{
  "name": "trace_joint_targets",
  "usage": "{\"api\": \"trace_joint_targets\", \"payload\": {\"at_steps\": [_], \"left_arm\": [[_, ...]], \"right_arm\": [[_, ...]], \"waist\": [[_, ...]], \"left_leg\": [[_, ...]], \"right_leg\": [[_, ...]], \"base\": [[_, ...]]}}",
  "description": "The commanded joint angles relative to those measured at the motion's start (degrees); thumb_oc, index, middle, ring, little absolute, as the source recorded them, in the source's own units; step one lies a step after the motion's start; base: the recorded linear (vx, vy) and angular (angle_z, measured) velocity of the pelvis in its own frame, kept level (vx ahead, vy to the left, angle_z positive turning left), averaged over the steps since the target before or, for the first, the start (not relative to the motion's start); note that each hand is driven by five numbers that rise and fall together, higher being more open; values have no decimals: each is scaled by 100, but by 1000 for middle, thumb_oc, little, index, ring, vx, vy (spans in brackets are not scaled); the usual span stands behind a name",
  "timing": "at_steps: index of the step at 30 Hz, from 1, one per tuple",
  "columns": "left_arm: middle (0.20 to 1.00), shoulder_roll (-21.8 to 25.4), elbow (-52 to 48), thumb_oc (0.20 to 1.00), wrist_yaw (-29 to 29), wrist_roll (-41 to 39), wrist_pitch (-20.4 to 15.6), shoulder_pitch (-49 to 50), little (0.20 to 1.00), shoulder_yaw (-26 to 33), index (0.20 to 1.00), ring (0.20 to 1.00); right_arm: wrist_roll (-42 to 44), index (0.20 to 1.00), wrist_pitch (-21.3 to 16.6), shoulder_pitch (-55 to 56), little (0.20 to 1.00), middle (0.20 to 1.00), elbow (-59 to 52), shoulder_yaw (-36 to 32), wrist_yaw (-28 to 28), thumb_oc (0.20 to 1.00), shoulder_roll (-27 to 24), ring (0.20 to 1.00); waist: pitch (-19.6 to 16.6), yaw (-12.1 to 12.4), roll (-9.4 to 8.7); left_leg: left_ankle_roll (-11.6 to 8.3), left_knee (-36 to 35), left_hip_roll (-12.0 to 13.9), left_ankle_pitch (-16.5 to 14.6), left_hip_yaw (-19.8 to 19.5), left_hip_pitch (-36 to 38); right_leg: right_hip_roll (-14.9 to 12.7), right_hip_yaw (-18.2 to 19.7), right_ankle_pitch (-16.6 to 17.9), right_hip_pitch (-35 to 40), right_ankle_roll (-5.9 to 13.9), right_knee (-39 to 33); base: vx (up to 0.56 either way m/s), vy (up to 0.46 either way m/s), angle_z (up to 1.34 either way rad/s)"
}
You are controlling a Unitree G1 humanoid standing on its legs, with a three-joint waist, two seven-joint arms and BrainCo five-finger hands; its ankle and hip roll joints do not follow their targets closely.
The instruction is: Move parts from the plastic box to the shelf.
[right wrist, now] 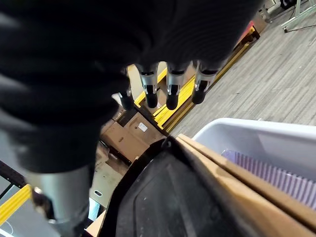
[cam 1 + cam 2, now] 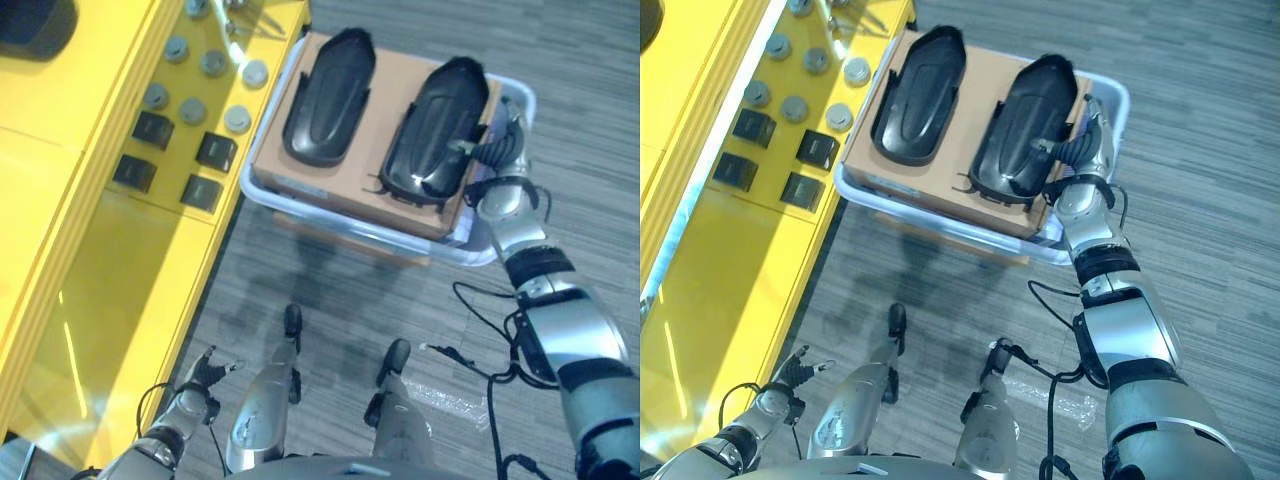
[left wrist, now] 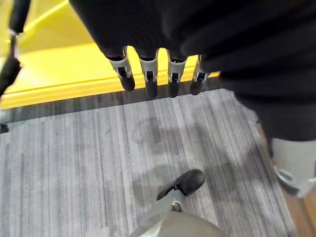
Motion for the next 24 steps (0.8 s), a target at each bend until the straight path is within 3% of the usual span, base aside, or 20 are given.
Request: {"api": "trace_joint_targets", "payload": {"at_steps": [1, 4, 12, 13, 14, 24], "left_arm": [[1000, 72, 284, 1000, 157, -161, -60, -271, 1000, -139, 1000, 1000], [1000, 57, 181, 1000, 146, -252, -85, -353, 1000, -335, 1000, 1000], [1000, -84, -28, 1000, 286, -400, -76, -551, 1000, -603, 1000, 1000], [1000, -104, -37, 1000, 295, -404, -64, -562, 1000, -613, 1000, 1000], [1000, -120, -38, 1000, 289, -426, -62, -583, 1000, -617, 1000, 1000], [1000, -203, -77, 1000, 296, -431, -67, -521, 1000, -624, 1000, 1000]], "right_arm": [[156, 1000, -111, -260, 1000, 1000, 181, 193, -324, 1000, -292, 1000], [265, 1000, -30, -791, 1000, 1000, 1318, 574, -142, 1000, -456, 1000], [226, 1000, 189, -1059, 1000, 1000, 2064, 622, -418, 1000, -244, 1000], [223, 840, 210, -1014, 840, 840, 2103, 626, -374, 840, -198, 840], [245, 200, 257, -986, 200, 200, 2229, 637, -265, 200, -118, 200], [582, 200, 260, -654, 200, 200, 2423, 432, -36, 200, 124, 200]], "waist": [[-217, 60, -75], [-94, 175, -20], [69, 207, 75], [83, 203, 76], [95, 195, 82], [-31, 132, 171]], "left_leg": [[-567, -30, 232, -407, -63, 210], [-592, -30, 149, -319, -214, -43], [-610, -30, 123, -226, -298, -334], [-611, -30, 121, -222, -301, -344], [-613, -30, 124, -218, -304, -356], [-590, -30, 64, -251, -295, -257]], "right_leg": [[-319, 182, 86, -23, 453, -27], [-360, 50, 151, -148, 496, -27], [-380, 54, 209, -387, 518, -27], [-388, 45, 211, -393, 521, -27], [-399, 38, 210, -396, 523, -27], [-483, 19, 188, -311, 529, -27]], "base": [[4, 15, 36], [-15, 18, 23], [-8, 18, 9], [0, 0, 0], [0, 0, 0], [0, 0, 0]]}}
